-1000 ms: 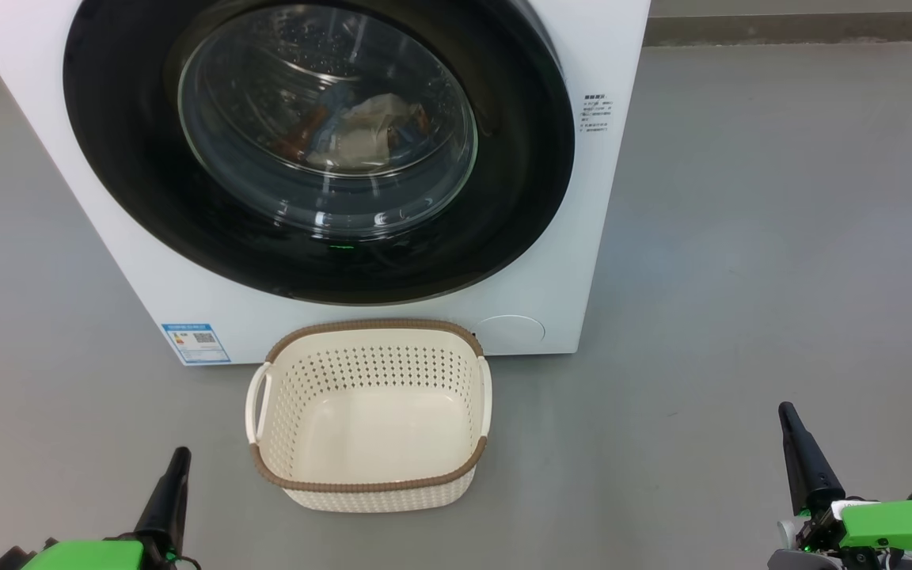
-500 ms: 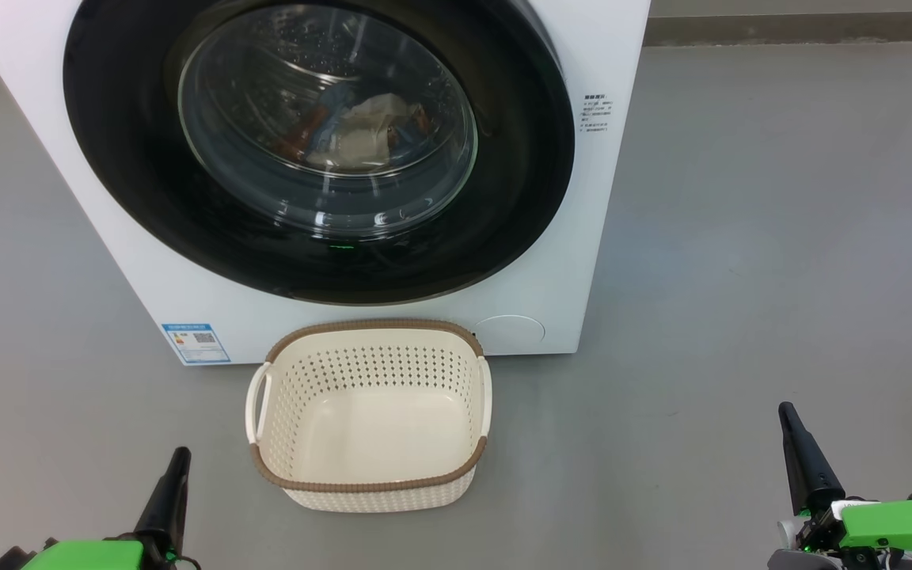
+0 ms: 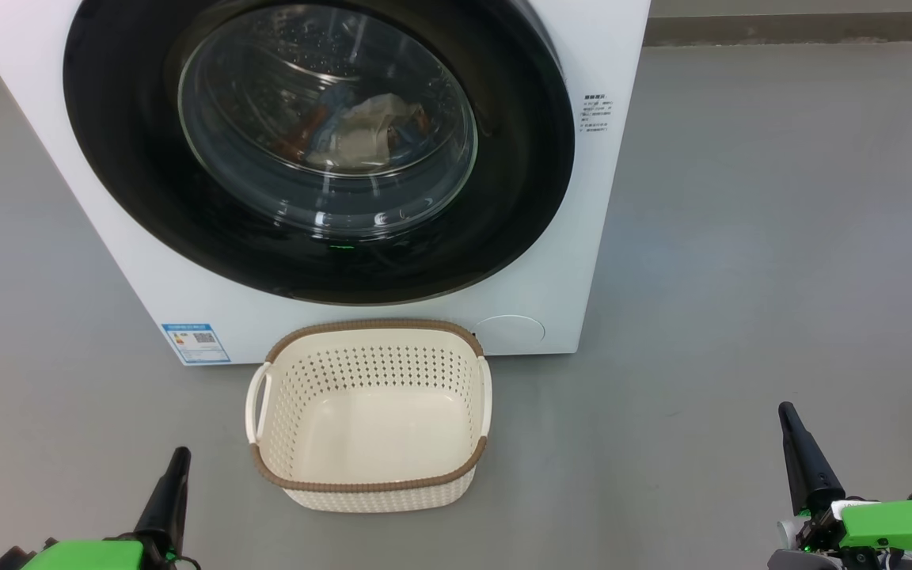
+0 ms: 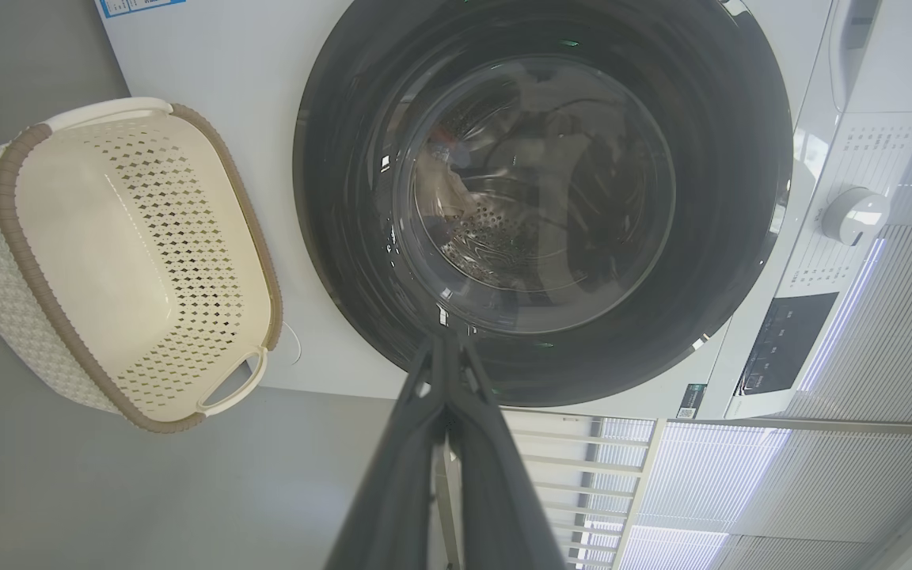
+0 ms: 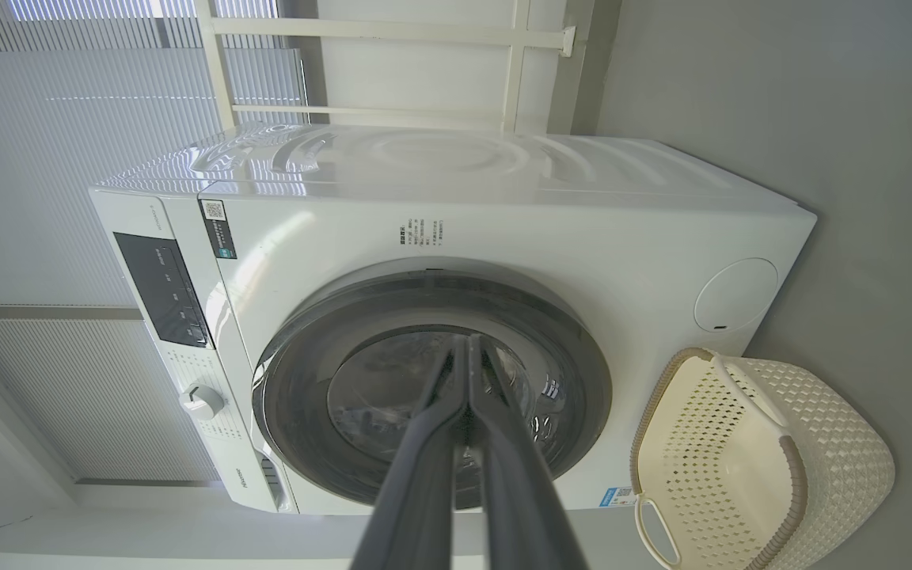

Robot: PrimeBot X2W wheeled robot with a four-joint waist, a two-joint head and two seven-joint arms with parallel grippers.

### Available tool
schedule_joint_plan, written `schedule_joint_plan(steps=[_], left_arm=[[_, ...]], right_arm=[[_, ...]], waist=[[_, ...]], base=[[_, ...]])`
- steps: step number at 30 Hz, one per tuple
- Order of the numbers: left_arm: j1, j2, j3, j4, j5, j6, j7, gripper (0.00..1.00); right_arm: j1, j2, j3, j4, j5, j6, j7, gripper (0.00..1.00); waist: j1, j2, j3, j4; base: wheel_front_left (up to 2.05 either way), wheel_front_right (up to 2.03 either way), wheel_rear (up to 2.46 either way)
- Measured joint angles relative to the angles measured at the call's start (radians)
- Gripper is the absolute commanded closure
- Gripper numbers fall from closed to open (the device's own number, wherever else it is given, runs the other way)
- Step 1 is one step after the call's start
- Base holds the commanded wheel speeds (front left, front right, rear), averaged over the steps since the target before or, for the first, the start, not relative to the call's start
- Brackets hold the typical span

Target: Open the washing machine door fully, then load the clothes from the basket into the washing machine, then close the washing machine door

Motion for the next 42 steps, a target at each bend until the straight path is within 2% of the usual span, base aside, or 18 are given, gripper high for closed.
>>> schedule_joint_plan(steps=[42], left_arm=[[0.0,0.0,0.0,0.0,0.0,0.0,0.0,1.0]], right_arm=[[0.0,0.0,0.0,0.0,0.0,0.0,0.0,1.0]], waist=[[0.0,0.0,0.0,0.0]], base=[[0.0,0.0,0.0]])
